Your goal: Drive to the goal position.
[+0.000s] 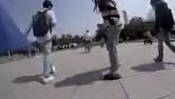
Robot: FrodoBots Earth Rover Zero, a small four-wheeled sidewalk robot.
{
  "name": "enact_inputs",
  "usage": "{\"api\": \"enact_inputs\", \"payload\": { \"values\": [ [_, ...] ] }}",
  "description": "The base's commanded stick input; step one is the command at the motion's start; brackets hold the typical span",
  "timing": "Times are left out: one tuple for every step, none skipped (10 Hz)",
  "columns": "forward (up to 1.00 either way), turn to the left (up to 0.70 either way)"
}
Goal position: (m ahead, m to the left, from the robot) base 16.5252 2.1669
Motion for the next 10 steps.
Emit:
{"api": "enact_inputs", "payload": {
  "values": [
    [0.85, -0.31],
    [0.85, -0.22],
    [0.85, -0.14],
    [0.85, -0.06],
    [0.85, 0.01],
    [0.85, 0.01],
    [0.85, 0.01],
    [0.85, 0.01],
    [0.85, 0.01],
    [0.85, 0.01]
  ]
}}
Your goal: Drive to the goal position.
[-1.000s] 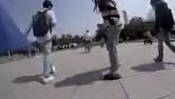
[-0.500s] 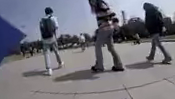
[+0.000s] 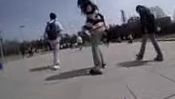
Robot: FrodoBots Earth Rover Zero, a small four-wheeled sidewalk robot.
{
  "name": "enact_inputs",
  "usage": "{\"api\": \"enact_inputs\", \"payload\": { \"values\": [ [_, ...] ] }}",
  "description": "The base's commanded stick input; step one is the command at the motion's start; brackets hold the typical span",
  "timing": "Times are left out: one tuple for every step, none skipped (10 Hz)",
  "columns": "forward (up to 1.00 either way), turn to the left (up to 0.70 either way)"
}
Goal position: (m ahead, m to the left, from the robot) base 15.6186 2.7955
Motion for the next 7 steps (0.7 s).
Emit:
{"api": "enact_inputs", "payload": {
  "values": [
    [0.85, 0.01],
    [0.85, 0.01],
    [0.85, 0.01],
    [0.85, 0.01],
    [0.85, 0.01],
    [0.85, 0.01],
    [0.85, 0.01]
  ]
}}
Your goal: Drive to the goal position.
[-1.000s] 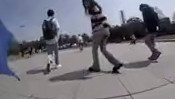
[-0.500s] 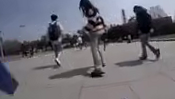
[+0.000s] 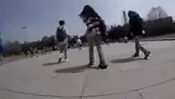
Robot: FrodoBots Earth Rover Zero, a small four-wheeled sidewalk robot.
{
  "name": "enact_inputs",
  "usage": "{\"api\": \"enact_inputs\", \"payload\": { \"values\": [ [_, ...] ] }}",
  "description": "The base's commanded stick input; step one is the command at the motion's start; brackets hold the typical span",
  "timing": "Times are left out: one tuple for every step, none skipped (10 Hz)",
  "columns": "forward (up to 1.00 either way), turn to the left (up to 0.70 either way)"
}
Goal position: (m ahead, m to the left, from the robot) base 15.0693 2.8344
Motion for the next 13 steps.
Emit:
{"api": "enact_inputs", "payload": {
  "values": [
    [0.85, 0.01],
    [0.85, 0.01],
    [0.85, -0.04],
    [0.85, -0.21],
    [0.85, -0.29],
    [0.85, -0.28],
    [0.85, -0.27],
    [0.85, -0.22],
    [0.85, -0.15],
    [0.85, -0.07],
    [0.85, 0.0],
    [0.85, 0.01],
    [0.85, 0.01]
  ]
}}
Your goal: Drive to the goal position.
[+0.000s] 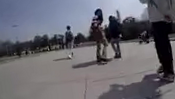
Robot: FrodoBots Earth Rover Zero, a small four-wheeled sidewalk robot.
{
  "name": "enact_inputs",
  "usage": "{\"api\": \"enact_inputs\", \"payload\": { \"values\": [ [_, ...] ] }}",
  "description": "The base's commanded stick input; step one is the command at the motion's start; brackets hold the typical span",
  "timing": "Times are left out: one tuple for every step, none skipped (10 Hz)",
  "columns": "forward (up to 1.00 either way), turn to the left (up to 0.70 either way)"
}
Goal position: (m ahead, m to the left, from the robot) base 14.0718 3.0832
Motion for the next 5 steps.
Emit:
{"api": "enact_inputs", "payload": {
  "values": [
    [0.85, 0.01],
    [0.85, 0.01],
    [0.85, 0.01],
    [0.85, 0.01],
    [0.85, 0.01]
  ]
}}
